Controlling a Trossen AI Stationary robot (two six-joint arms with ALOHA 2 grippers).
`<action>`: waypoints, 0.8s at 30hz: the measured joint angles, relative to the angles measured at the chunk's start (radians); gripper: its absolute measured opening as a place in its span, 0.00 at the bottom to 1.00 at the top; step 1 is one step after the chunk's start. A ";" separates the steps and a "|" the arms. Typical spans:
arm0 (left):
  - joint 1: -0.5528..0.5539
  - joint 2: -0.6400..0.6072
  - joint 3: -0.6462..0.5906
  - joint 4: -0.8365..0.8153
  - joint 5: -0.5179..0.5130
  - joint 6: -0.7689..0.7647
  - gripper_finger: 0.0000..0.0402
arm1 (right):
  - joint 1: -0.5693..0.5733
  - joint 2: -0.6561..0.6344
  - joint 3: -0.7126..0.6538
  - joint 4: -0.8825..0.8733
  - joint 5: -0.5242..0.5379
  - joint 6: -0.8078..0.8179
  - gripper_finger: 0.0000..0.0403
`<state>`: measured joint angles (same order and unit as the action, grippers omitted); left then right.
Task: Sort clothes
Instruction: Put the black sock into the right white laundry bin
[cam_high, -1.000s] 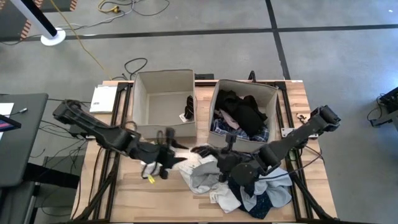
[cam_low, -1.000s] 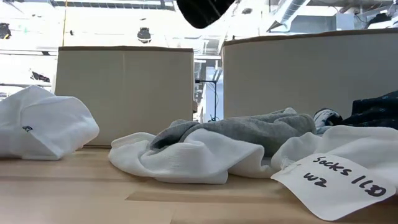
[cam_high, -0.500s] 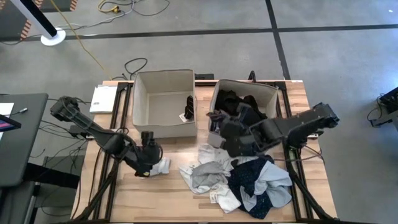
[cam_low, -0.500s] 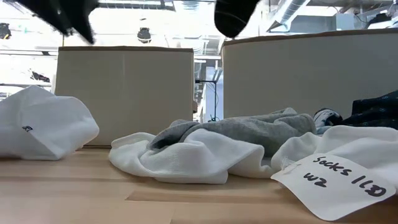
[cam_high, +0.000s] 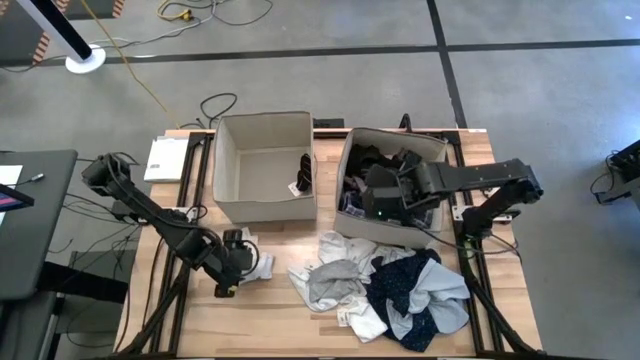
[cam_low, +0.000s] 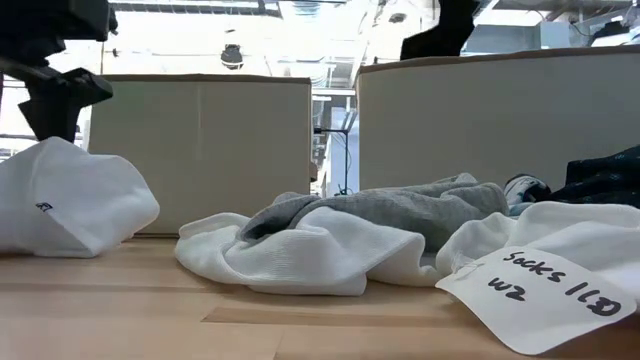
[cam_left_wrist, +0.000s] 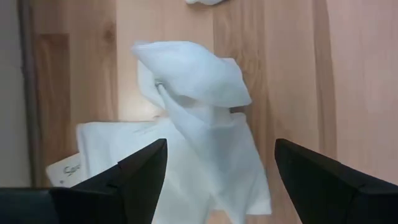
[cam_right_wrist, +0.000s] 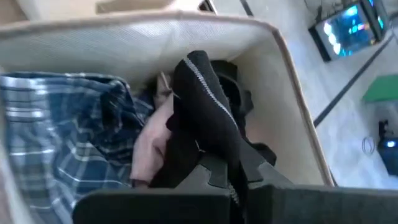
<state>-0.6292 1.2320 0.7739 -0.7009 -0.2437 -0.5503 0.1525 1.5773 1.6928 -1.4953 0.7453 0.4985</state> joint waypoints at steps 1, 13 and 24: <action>0.000 0.000 -0.008 0.012 0.000 -0.005 0.72 | -0.012 0.000 0.000 -0.003 -0.011 0.002 0.01; 0.000 0.000 -0.024 0.020 -0.075 -0.018 0.32 | -0.127 0.001 -0.067 -0.034 -0.139 0.002 0.01; -0.006 0.000 -0.023 0.059 -0.070 0.064 0.01 | -0.238 0.000 -0.196 -0.029 -0.203 -0.009 0.01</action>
<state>-0.6357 1.2320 0.7508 -0.6414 -0.3133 -0.4866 -0.0857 1.5776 1.4965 -1.5246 0.5426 0.4892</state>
